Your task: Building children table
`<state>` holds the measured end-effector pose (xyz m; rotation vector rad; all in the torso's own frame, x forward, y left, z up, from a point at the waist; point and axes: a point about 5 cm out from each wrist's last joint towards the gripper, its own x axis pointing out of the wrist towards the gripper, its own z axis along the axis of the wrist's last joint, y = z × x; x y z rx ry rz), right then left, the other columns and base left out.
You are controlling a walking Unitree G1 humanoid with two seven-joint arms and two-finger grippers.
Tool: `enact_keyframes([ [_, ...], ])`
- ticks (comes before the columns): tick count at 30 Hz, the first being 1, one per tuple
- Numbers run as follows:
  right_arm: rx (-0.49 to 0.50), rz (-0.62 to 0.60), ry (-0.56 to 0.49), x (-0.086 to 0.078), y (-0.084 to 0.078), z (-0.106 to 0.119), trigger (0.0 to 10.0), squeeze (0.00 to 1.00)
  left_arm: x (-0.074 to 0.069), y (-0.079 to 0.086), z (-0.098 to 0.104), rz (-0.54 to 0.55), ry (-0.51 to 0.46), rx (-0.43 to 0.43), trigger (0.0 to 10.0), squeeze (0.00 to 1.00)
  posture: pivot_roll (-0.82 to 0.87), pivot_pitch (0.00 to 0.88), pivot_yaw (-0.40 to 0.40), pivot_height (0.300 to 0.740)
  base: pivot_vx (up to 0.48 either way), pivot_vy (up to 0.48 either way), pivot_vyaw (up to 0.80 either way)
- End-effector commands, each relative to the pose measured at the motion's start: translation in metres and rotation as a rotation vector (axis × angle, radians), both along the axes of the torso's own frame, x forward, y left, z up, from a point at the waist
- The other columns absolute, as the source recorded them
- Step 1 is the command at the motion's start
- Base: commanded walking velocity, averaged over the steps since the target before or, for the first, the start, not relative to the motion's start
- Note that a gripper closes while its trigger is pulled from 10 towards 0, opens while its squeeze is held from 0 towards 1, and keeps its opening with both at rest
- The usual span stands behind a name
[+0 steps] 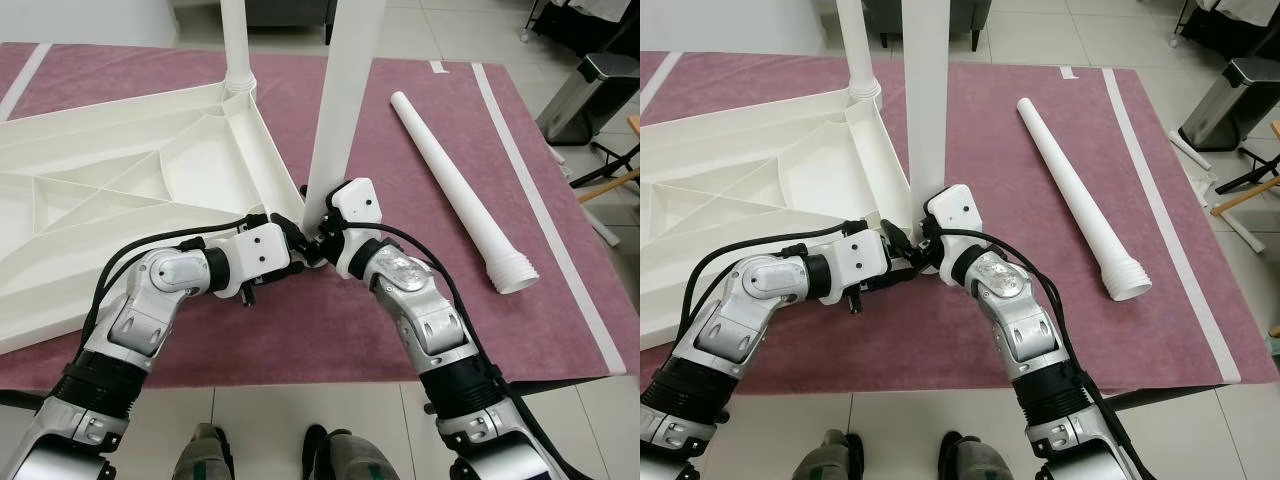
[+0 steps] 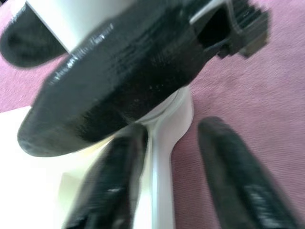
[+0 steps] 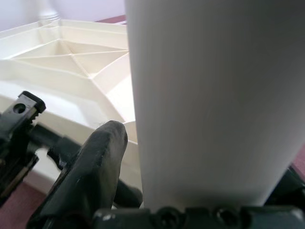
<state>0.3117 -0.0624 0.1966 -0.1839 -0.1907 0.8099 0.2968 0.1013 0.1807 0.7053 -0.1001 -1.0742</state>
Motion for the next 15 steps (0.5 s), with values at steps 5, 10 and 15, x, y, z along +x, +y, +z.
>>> enact_keyframes([
  [5,-0.011,0.137,-0.022,-0.013,-0.005,0.008,10.0,0.00,-0.012,0.002,0.005,-0.056,-0.014,0.027,10.0,0.00,0.13,0.153,-0.027,0.740,0.000,0.000,0.00],
  [10,-0.036,0.146,-0.019,-0.019,-0.022,0.007,10.0,0.00,-0.014,0.011,0.006,-0.016,-0.004,0.038,10.0,0.00,0.13,0.143,-0.024,0.740,0.000,0.000,0.00],
  [15,-0.033,0.108,0.001,-0.021,-0.037,0.002,10.0,0.00,-0.014,0.017,0.000,0.001,0.027,0.074,10.0,0.00,0.13,0.139,-0.010,0.740,0.000,0.000,0.00],
])
